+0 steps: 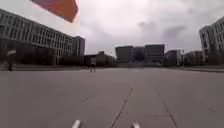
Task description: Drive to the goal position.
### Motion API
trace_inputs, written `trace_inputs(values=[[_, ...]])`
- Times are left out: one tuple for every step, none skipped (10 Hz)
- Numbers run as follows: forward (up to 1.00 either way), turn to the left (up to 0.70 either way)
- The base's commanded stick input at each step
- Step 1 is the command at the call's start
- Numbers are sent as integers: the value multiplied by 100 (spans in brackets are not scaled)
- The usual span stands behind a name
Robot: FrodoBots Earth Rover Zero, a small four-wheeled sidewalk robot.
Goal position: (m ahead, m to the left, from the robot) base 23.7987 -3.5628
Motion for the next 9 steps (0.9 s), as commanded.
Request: trace_inputs(values=[[85, 0], [85, 0], [85, 0], [85, 0], [85, 0], [85, 0], [85, 0], [85, 0], [85, 0]])
